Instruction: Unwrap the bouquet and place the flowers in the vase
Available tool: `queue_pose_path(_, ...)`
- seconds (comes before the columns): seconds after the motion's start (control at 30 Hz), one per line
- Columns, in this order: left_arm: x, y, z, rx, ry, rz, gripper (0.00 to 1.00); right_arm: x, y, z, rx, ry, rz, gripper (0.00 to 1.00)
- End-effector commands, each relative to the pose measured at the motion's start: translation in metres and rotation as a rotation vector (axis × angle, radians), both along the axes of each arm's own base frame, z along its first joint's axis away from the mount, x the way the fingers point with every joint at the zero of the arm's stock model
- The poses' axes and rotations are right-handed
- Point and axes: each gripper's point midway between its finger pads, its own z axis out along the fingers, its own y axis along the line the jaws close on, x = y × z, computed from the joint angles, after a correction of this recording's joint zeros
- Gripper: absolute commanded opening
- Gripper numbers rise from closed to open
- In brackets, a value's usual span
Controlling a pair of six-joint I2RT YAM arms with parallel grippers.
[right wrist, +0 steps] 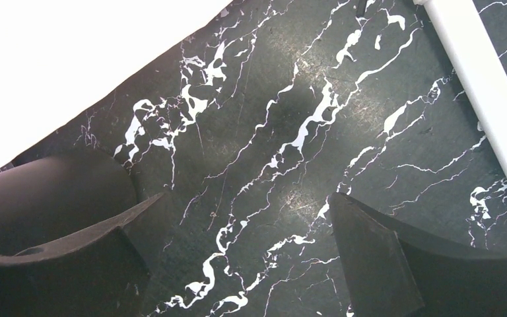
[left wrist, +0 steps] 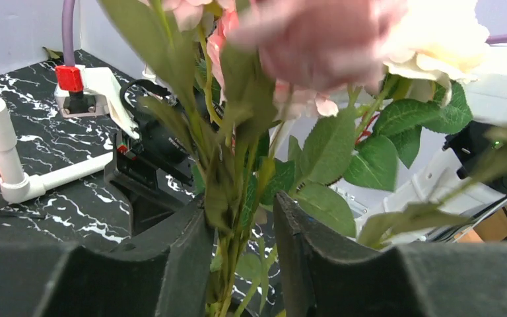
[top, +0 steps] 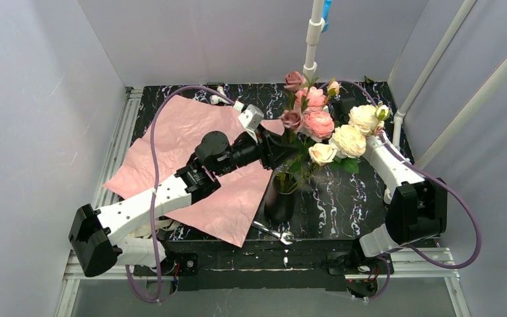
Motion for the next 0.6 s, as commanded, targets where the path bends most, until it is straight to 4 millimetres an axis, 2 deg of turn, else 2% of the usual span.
queue_pose_path(0.0, -0.021, 0.024, 0.029, -0.007, -0.127, -0.014, 0.38, 0.001, -0.002, 0.014, 0.013, -0.042, -0.011, 0.98)
queue_pose_path(0.07, -0.028, 0.035, 0.027, 0.022, -0.156, -0.019, 0.44, -0.001, -0.004, 0.016, 0.004, -0.048, -0.009, 0.98)
queue_pose_path(0.17, -0.037, 0.058, 0.012, 0.08, -0.144, -0.019, 0.59, -0.005, -0.009, 0.017, -0.017, -0.054, -0.02, 0.99)
queue_pose_path(0.3, -0.046, 0.096, -0.006, 0.169, -0.127, 0.014, 0.69, -0.012, -0.016, 0.02, -0.017, -0.065, -0.048, 0.98)
queue_pose_path(0.4, -0.045, 0.125, -0.018, 0.259, -0.096, 0.072, 0.7, -0.015, -0.021, 0.022, -0.006, -0.069, -0.086, 0.98)
queue_pose_path(0.57, -0.026, 0.179, -0.035, 0.374, 0.043, 0.228, 0.78, -0.017, -0.034, 0.035, 0.022, -0.1, -0.189, 0.98)
